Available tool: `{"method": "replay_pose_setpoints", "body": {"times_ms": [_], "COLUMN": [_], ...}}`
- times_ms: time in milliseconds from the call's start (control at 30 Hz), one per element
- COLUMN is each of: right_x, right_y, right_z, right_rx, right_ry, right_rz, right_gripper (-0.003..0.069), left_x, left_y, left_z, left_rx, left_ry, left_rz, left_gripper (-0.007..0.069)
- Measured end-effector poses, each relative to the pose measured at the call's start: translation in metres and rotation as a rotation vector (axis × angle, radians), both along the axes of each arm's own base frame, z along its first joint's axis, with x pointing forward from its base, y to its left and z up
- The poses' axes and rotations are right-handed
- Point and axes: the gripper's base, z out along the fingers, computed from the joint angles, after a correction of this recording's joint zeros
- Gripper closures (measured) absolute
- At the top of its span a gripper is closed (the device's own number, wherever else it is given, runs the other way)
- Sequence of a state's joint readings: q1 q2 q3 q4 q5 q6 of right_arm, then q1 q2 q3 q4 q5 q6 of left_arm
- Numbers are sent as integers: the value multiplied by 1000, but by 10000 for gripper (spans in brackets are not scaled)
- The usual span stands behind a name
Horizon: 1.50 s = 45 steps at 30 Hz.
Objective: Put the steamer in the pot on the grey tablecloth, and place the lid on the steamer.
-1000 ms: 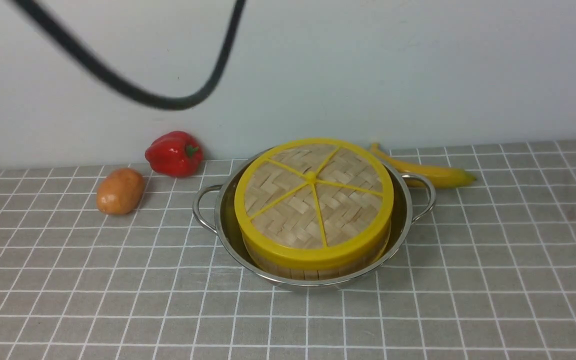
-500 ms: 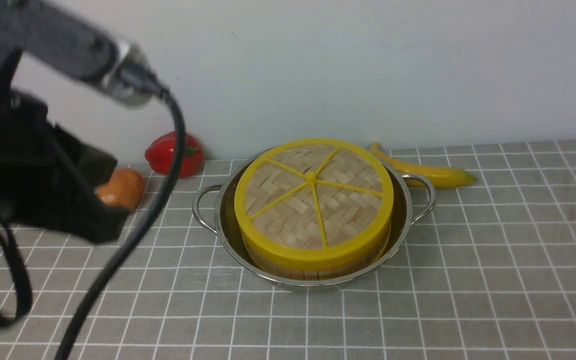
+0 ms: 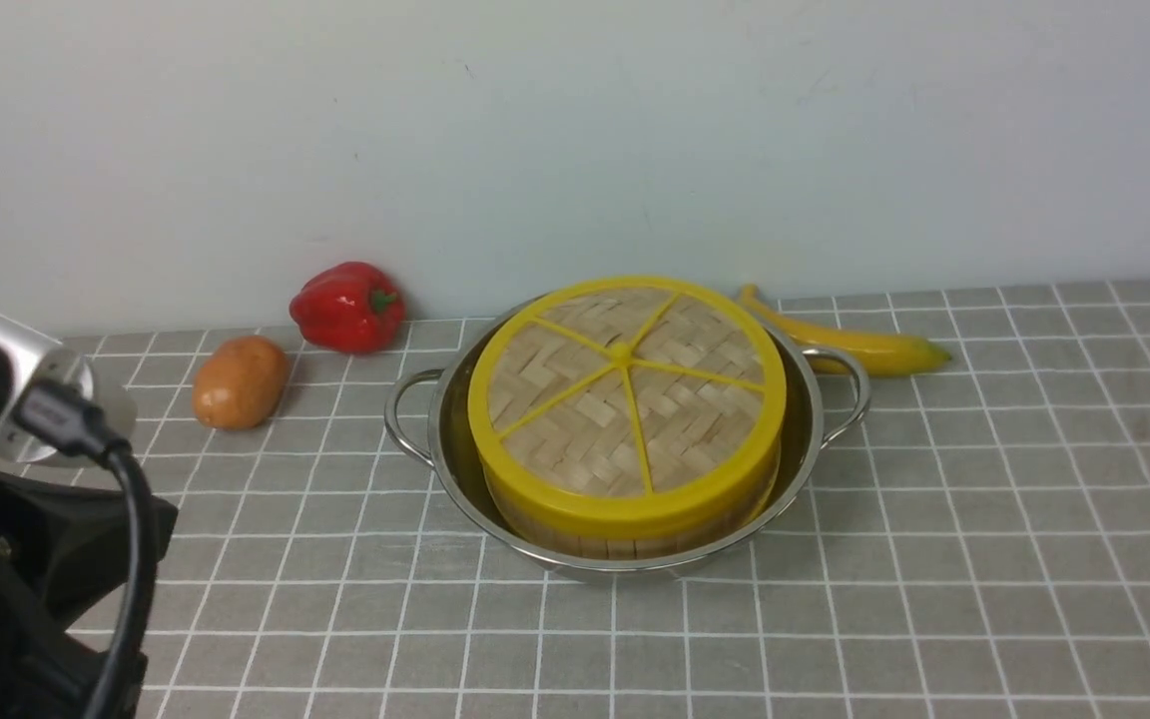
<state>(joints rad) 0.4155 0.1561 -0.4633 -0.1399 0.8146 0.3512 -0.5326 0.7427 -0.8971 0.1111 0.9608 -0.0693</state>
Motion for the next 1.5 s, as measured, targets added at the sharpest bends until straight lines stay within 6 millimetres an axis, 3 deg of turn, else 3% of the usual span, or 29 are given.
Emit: {"method": "replay_pose_setpoints", "body": {"times_ms": [267,400,567,633,667,733,900,1500], "right_x": [-1,-2,-2,-2,-2,-2,-2,-2], "right_y": [3,4,5,5,5,5,5,5], "right_z": [0,0,-1,-1,-1,-1,-1,-1], "right_rx": [49,67,82,83,83,84,85,85], "right_ry": [21,29,37,37,37,38,38,38], "right_rz": [16,25,32,33,33,32,33,33], "right_gripper": [625,607,573,559,557,543,515,455], "left_x": [0,-3,-23,-32,-34,-43,-52,-54], "left_y": [5,26,53,58,58,61,62,62], "left_z": [-2,-15,-64,-96,-98,-129,-171,-173], "left_rx": [57,95,52,48,46,48,48,52], "left_ry": [-42,-162,-436,-509,-522,-561,-564,-589], "left_rz": [-7,89,292,346,350,384,411,407], "left_gripper": [619,613,602,596,594,587,581,550]}}
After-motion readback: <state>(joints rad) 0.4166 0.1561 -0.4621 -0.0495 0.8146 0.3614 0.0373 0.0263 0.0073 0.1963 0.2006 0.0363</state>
